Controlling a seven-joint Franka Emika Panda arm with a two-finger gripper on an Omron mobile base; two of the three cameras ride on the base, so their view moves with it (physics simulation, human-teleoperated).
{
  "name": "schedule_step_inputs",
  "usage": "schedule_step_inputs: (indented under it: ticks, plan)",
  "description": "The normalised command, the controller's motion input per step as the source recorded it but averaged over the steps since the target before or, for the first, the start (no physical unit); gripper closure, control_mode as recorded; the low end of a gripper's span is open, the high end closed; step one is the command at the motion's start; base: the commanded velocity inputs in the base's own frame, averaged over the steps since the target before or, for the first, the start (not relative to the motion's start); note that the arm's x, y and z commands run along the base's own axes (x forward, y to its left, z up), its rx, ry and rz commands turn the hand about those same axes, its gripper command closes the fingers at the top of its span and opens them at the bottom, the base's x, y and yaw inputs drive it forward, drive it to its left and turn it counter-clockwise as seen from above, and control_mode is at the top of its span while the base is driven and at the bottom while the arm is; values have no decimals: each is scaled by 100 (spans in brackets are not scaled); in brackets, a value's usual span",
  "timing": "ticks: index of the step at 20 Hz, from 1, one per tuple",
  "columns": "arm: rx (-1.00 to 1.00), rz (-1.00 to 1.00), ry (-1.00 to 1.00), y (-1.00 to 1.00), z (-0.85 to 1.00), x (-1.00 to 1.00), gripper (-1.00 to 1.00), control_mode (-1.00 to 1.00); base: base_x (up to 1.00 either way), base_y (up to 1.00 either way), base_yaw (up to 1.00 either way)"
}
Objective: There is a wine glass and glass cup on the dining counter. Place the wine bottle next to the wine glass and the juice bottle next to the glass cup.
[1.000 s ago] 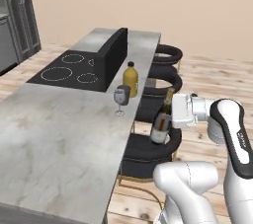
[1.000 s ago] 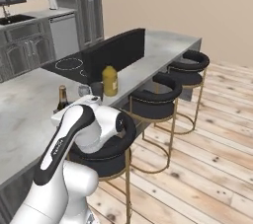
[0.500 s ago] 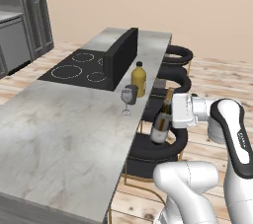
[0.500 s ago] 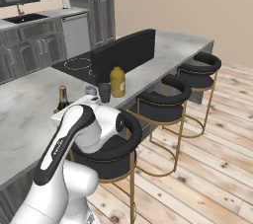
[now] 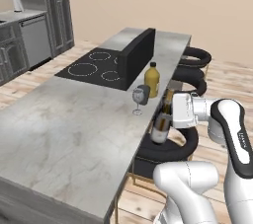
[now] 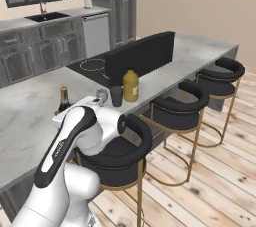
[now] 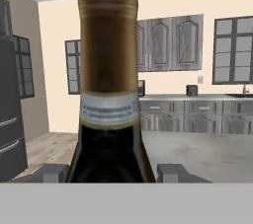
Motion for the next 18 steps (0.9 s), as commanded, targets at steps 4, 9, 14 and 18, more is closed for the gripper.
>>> schedule_step_inputs:
  ticks: [4, 9, 14, 18]
  plan:
    - [0, 0, 0, 0, 0, 0, 100, 100, 42, 0, 19]
    - [0, 0, 0, 0, 0, 0, 100, 100, 49, 0, 17]
    - [0, 0, 0, 0, 0, 0, 100, 100, 53, 0, 12]
    - [0, 0, 0, 0, 0, 0, 100, 100, 44, 0, 9]
